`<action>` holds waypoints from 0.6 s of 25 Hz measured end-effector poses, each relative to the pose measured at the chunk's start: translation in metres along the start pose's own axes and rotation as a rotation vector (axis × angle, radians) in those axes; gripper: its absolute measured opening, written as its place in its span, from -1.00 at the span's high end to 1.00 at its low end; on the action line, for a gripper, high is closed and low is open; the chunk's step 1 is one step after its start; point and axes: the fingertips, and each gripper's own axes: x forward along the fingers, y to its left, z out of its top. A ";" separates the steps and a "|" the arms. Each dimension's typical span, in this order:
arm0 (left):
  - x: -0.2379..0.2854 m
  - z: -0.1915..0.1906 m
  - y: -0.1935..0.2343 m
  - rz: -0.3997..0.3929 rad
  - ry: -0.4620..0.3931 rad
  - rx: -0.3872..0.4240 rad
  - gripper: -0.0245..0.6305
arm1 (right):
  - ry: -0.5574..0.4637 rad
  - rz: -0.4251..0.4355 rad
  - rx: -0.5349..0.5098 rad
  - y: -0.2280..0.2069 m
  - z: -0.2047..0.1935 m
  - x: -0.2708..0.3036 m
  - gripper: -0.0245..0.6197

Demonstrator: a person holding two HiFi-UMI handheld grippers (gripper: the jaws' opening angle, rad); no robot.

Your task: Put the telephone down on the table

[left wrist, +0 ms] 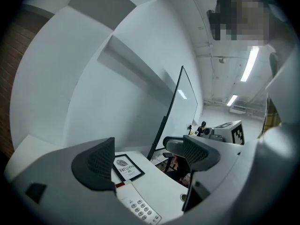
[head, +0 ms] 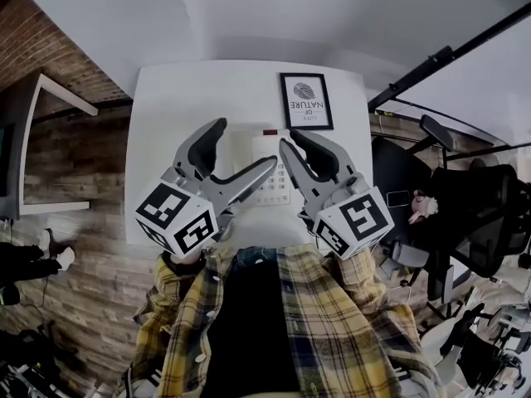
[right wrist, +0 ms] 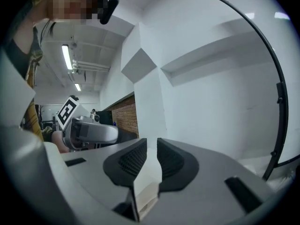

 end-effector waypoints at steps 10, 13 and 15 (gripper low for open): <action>-0.005 0.019 -0.021 -0.060 -0.064 0.058 -0.49 | -0.058 0.005 -0.018 0.010 0.021 -0.006 0.76; -0.005 0.020 -0.024 -0.067 -0.068 0.070 -0.44 | -0.065 0.018 -0.007 0.014 0.022 -0.008 0.77; -0.006 0.020 -0.026 -0.064 -0.067 0.088 -0.35 | -0.069 0.026 -0.001 0.016 0.023 -0.009 0.78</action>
